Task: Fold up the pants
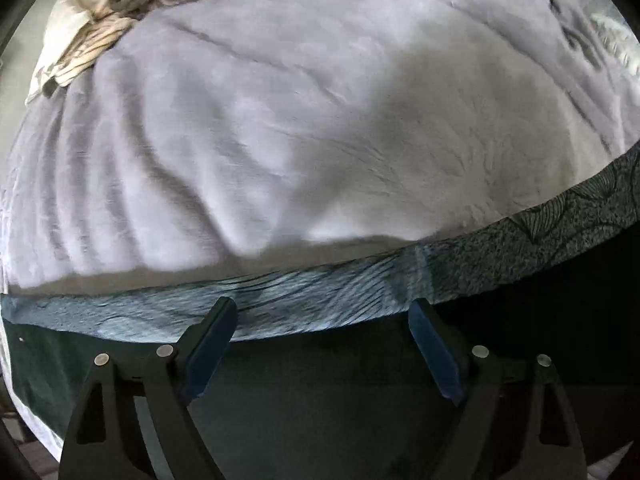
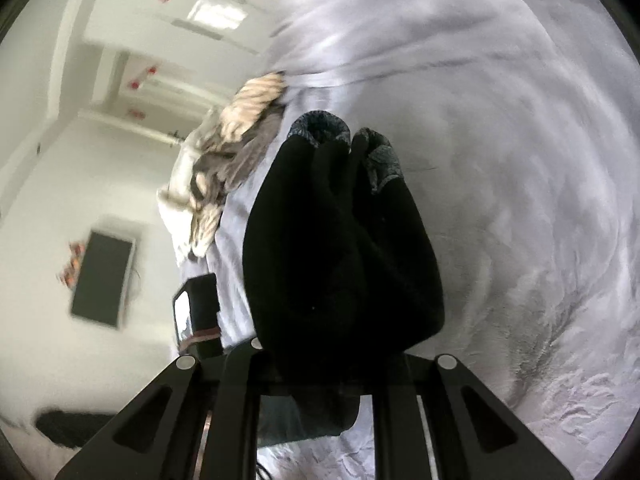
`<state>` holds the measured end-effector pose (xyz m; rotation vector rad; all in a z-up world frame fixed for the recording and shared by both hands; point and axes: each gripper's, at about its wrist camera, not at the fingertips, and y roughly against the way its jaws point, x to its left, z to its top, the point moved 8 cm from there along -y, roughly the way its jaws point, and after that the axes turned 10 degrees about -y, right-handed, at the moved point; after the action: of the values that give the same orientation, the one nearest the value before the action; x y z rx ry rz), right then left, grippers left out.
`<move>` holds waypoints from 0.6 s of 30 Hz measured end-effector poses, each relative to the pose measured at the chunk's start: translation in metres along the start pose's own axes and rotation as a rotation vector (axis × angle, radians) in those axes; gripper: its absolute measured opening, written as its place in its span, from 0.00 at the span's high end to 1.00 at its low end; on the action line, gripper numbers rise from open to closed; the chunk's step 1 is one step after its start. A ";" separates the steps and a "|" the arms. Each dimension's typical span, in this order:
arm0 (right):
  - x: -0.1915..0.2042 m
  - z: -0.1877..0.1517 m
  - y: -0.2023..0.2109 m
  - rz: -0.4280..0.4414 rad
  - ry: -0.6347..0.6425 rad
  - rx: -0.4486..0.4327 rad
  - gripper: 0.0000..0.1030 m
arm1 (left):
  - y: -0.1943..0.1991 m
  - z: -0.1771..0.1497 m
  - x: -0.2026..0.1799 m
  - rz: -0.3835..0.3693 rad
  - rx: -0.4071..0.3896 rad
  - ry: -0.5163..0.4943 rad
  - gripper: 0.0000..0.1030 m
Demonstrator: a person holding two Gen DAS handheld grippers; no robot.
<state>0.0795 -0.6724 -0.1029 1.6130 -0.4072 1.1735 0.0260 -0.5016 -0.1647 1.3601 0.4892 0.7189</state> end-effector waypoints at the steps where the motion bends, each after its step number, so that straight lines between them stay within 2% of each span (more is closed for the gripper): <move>1: 0.008 -0.004 0.001 -0.008 0.030 0.002 0.86 | 0.008 -0.004 0.010 -0.013 -0.016 0.006 0.14; 5: 0.051 -0.032 -0.005 -0.058 0.190 0.015 0.86 | 0.029 -0.020 0.045 -0.045 -0.044 0.028 0.14; 11: 0.096 -0.081 -0.043 -0.135 0.321 0.037 0.86 | 0.051 -0.065 0.119 -0.038 -0.053 0.088 0.14; 16: 0.113 -0.149 -0.111 -0.295 0.457 0.101 0.85 | 0.057 -0.106 0.191 0.017 -0.032 0.160 0.14; 18: 0.109 -0.185 -0.150 -0.397 0.521 0.156 0.84 | 0.060 -0.124 0.218 0.033 -0.018 0.196 0.14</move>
<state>0.1515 -0.4207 -0.0986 1.3642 0.3318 1.2746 0.0815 -0.2562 -0.1067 1.2899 0.6148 0.8866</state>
